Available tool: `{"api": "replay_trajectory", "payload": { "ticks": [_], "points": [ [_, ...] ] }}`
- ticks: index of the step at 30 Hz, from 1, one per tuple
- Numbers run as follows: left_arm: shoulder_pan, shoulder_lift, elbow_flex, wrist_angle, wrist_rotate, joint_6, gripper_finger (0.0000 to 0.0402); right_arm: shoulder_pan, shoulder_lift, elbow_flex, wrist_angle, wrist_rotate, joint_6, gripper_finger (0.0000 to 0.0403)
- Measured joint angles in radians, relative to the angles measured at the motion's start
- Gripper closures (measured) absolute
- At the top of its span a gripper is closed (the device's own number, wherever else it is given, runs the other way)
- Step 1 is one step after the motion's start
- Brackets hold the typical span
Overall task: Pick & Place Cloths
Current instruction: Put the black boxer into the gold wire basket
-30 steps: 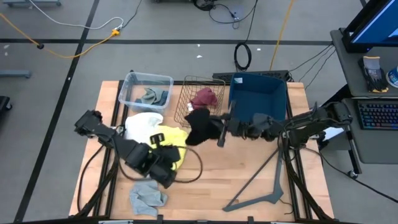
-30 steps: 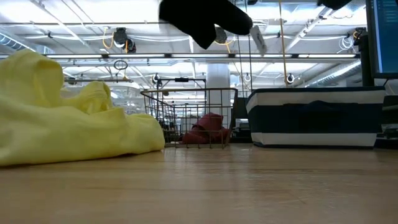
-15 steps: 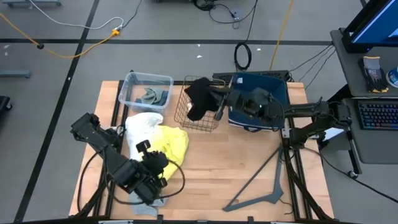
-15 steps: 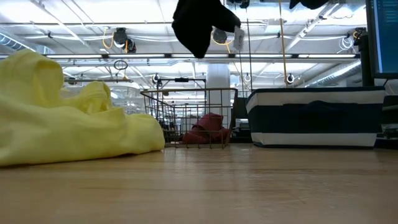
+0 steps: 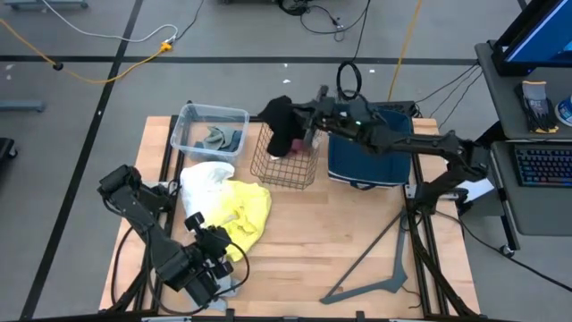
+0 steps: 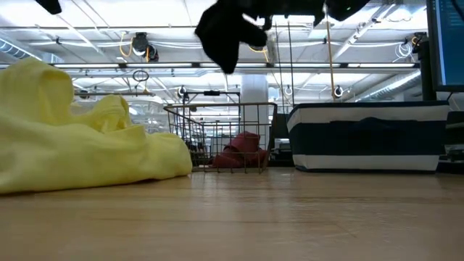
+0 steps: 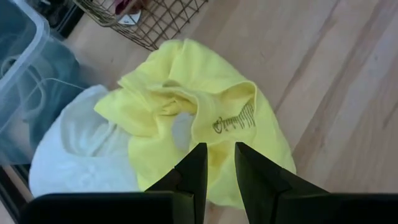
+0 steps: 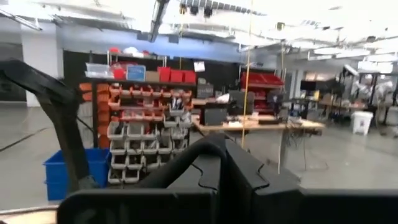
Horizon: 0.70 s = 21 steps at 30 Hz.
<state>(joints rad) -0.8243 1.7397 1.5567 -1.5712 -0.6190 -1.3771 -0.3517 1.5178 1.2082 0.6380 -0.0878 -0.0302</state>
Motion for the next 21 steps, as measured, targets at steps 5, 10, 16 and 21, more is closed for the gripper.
{"api": "replay_trajectory", "payload": {
  "ticks": [5, 10, 16, 21],
  "points": [
    [-0.033, 0.0, -0.006, 0.002, 0.014, -0.037, 0.0316, -0.05, 0.084, 0.033, -0.043, -0.019, 0.034, 0.0403],
    [-0.069, 0.0, -0.006, 0.004, 0.007, -0.065, 0.0316, -0.092, 0.153, 0.034, -0.121, -0.018, 0.06, 0.0403],
    [-0.101, 0.0, -0.006, 0.009, -0.014, -0.122, 0.0316, -0.107, 0.235, 0.033, -0.183, -0.018, 0.044, 0.0403],
    [-0.12, 0.0, -0.006, 0.01, -0.015, -0.152, 0.0316, -0.115, 0.286, 0.033, -0.224, 0.013, -0.004, 0.0403]
  ]
}}
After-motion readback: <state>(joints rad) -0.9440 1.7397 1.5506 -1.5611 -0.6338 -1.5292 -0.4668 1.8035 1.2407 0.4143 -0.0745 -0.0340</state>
